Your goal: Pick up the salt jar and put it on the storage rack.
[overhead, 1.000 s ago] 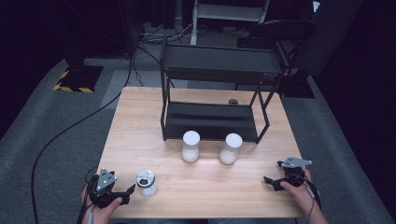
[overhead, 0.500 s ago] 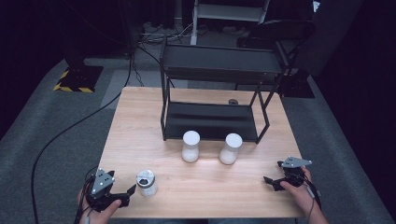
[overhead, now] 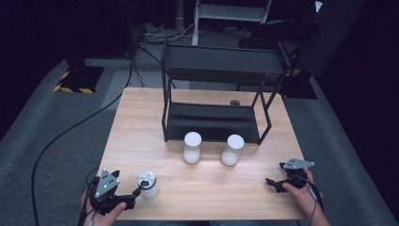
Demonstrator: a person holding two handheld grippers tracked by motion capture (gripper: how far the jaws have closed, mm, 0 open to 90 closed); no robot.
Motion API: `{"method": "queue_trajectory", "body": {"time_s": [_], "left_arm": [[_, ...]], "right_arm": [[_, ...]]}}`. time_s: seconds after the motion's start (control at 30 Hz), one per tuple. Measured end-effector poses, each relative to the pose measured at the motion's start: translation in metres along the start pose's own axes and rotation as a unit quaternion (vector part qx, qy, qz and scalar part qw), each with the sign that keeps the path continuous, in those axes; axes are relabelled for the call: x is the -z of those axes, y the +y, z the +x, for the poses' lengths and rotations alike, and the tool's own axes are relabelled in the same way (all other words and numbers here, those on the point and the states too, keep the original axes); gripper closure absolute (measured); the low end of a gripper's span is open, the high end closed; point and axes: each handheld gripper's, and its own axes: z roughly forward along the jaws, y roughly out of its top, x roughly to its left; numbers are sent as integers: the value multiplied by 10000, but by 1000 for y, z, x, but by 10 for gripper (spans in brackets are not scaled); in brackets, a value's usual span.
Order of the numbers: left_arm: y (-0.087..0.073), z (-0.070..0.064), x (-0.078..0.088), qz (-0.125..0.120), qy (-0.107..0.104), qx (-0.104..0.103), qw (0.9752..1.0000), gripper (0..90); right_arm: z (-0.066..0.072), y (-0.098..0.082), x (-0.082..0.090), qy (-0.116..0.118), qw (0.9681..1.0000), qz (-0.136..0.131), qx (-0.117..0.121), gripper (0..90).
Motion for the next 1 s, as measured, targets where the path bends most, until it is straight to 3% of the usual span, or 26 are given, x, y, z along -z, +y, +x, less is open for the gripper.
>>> {"method": "queue_trajectory", "body": {"time_s": [1.0], "left_arm": [[17,-19,-17,-245,-313,-55,9992,83]], "right_arm": [[0,0,0,3,10000,-2,-2,2]]}}
